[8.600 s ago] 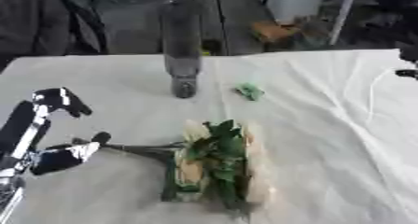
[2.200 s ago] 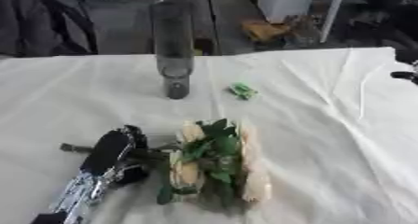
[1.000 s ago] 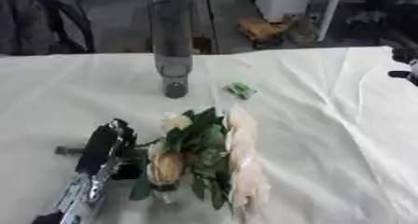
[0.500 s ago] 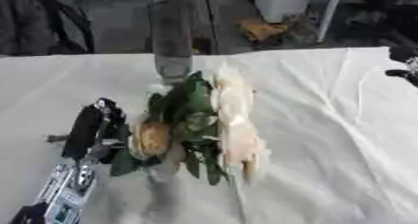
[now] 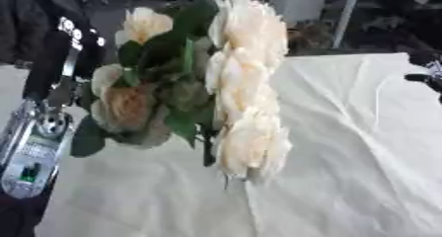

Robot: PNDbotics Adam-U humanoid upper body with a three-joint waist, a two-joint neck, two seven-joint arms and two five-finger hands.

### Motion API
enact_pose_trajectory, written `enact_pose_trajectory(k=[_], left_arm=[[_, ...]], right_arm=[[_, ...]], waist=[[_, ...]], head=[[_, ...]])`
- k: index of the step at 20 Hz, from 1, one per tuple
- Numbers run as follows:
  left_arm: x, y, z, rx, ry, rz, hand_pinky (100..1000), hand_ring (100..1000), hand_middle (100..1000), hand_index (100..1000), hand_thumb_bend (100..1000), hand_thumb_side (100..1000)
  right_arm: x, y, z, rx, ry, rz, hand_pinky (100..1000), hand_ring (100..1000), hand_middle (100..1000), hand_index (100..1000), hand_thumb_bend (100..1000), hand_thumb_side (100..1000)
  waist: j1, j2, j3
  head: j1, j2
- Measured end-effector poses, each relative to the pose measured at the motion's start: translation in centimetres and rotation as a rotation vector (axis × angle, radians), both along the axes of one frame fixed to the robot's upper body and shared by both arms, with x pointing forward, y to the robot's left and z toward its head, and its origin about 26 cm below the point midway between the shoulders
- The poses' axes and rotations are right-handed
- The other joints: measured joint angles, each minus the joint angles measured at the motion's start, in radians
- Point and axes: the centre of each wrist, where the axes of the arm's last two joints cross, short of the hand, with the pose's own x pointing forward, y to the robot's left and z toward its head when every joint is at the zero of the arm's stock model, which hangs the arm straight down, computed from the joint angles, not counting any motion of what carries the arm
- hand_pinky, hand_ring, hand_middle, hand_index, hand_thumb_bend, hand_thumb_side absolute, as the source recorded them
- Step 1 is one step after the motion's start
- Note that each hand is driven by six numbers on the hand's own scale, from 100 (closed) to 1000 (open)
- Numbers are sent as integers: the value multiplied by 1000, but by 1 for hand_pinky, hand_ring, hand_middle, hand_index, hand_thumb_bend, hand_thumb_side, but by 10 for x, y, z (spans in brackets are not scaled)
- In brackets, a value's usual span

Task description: Arrange flowers into the vase.

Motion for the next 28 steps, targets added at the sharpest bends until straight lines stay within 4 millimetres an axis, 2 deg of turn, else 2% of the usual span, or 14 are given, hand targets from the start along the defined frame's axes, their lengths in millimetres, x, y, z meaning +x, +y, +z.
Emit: enact_pose_trajectory(k=[11,18,28], left_arm=[[38,-16,40,-252,-77,13,100,100,100,100,1000,350],[58,-23,67,-425,-171,-23,100,100,100,100,1000,373],[85,-38,71,-664,-240,-94,100,100,100,100,1000,381]], right_arm=[[0,1,0,-2,5,5,757,897,805,783,100,645],[3,4,2,-5,1,17,757,898,805,782,100,643],[7,10,6,-6,-2,41,757,898,805,781,100,646]], waist=[[-3,-2,-22],[-4,7,-42],[5,21,-77]], head=[[10,-16],[22,-29],[39,-48]])
